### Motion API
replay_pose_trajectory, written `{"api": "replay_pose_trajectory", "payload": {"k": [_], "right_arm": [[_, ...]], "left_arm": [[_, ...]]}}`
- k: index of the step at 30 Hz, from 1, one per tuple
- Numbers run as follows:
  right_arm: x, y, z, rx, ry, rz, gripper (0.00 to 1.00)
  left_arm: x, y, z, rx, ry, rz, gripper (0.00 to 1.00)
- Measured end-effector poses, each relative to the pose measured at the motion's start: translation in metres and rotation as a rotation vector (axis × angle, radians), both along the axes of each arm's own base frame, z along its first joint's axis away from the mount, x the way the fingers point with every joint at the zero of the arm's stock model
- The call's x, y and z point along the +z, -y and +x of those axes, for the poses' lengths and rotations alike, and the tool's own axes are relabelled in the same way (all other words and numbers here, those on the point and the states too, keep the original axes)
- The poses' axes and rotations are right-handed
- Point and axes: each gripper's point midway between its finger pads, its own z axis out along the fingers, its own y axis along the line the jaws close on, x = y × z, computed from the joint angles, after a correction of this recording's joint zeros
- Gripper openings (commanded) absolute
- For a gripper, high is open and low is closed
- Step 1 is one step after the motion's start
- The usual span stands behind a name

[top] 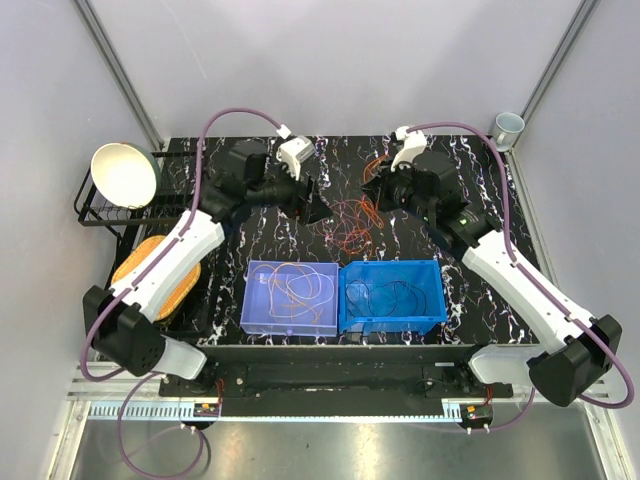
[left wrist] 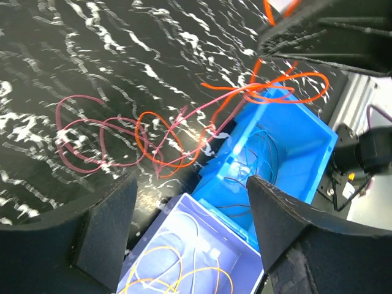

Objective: Untangle the cables

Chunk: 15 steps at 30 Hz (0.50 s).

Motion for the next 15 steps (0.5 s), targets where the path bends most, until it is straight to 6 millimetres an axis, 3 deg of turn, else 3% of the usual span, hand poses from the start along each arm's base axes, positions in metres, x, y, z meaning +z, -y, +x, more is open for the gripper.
{"api": "replay_pose_trajectory", "payload": {"k": [12, 15], "right_arm": [[0.019, -0.004, -0.014, 0.065, 0.026, 0.035, 0.00], [0.019, -0.005, -0.016, 0.077, 0.023, 0.038, 0.00]], "left_arm": [[-0.022, 0.024, 0.019, -0.009, 0.016, 0.012, 0.60], [-0.030, 0.033, 0.017, -0.029, 0.006, 0.019, 0.52]]}}
